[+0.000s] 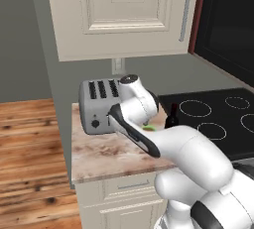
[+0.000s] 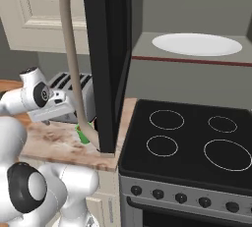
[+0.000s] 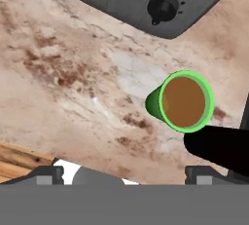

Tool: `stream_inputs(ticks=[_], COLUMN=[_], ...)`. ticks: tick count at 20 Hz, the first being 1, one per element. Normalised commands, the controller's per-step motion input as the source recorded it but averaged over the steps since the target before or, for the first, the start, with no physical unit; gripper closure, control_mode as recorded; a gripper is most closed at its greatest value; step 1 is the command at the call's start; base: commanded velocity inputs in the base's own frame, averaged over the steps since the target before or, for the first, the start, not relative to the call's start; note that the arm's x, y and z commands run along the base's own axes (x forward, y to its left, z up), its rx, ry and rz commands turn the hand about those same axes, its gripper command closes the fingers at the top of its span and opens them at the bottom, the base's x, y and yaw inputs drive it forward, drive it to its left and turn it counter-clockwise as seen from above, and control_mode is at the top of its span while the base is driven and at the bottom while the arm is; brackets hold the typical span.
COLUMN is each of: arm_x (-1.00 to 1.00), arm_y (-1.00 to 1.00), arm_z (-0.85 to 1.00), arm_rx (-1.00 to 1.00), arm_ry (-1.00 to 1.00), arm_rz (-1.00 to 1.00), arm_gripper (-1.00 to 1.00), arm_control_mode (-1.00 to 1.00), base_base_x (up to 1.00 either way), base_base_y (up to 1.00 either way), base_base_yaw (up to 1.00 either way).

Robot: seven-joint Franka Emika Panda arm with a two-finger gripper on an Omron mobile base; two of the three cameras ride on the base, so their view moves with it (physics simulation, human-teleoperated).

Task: Place the microwavable item in the microwave. Then, close the microwave door and press the start button.

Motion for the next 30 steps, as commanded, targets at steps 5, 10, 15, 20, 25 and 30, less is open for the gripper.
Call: stream_inputs(ticks=[5, 10, 15, 20, 25, 30], arm_x=[0.24, 0.16, 0.03, 0.13, 0.27, 0.28], arm_y=[-0.07, 0.0, -0.13, -0.21, -0.11, -0.05], arm_z=[-0.38, -0.33, -0.21, -0.22, -0.18, -0.24], arm_rx=[0.0, 0.0, 0.0, 0.0, 0.0, 0.0], arm_ry=[0.02, 0.01, 0.0, 0.0, 0.0, 0.01], arm_rz=[0.02, 0.01, 0.02, 0.03, 0.03, 0.02], arm_gripper=[-1.0, -1.0, -1.0, -1.0, -1.0, -1.0], arm_control_mode=[-1.0, -1.0, -1.0, -1.0, -1.0, -1.0], base_base_x=[0.0, 0.0, 0.0, 0.0, 0.0, 0.0], base_base_y=[0.0, 0.0, 0.0, 0.0, 0.0, 0.0], base_base_yaw=[0.0, 0.0, 0.0, 0.0, 0.0, 0.0])
